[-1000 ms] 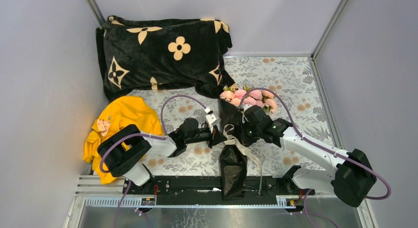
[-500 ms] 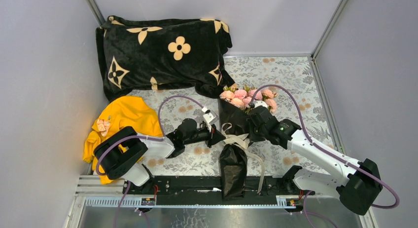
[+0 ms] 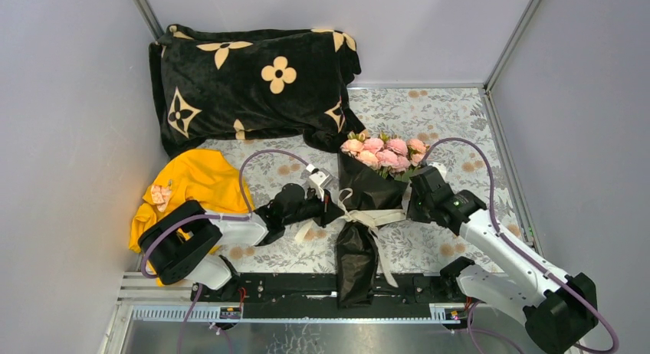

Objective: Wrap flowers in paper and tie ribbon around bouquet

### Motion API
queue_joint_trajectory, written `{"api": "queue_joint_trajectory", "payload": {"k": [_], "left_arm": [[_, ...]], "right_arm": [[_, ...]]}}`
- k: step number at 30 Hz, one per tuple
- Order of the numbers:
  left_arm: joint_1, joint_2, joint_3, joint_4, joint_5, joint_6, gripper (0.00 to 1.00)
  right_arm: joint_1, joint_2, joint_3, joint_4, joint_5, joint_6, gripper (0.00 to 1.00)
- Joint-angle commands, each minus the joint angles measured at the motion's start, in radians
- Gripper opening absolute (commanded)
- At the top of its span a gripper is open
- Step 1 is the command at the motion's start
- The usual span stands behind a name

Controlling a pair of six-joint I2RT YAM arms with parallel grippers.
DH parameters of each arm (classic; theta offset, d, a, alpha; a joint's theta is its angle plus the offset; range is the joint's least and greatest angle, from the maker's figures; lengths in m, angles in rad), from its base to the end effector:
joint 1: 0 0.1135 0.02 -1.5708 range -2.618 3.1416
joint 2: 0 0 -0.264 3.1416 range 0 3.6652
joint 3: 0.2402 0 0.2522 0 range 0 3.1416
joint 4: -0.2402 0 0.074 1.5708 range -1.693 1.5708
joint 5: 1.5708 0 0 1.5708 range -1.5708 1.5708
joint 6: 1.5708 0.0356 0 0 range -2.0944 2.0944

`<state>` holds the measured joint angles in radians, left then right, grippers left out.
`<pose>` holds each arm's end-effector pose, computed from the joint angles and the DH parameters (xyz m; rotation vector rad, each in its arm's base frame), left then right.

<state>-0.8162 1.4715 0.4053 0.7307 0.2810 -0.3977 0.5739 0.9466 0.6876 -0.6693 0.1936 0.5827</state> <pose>0.1757 -0.2012 0.1552 0.6232 1.9495 -1.0617 0.1575 0.0937 0.2358 0.0914 2.4900 0.2505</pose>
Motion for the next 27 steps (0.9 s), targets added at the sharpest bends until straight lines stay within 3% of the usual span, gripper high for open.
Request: {"api": "queue_joint_trajectory", "payload": {"k": [1, 7, 13, 17, 27], "left_arm": [[0.025, -0.034, -0.019, -0.057, -0.095, -0.044, 0.00], [0.061, -0.070, -0.020, -0.080, -0.199, -0.071, 0.00], [0.091, -0.099, -0.063, -0.125, -0.228, -0.148, 0.00], [0.133, -0.108, -0.093, -0.171, -0.240, -0.204, 0.00], [0.199, -0.141, -0.125, -0.171, -0.250, -0.177, 0.00]], "right_arm": [[-0.085, -0.015, -0.002, -0.012, -0.019, 0.030, 0.00], [-0.108, 0.071, -0.103, 0.148, -0.179, 0.106, 0.00], [-0.172, 0.081, -0.207, 0.269, -0.239, 0.163, 0.00], [-0.206, 0.067, -0.236, 0.272, -0.249, 0.175, 0.00], [-0.294, 0.006, -0.302, 0.271, -0.275, 0.187, 0.00]]}}
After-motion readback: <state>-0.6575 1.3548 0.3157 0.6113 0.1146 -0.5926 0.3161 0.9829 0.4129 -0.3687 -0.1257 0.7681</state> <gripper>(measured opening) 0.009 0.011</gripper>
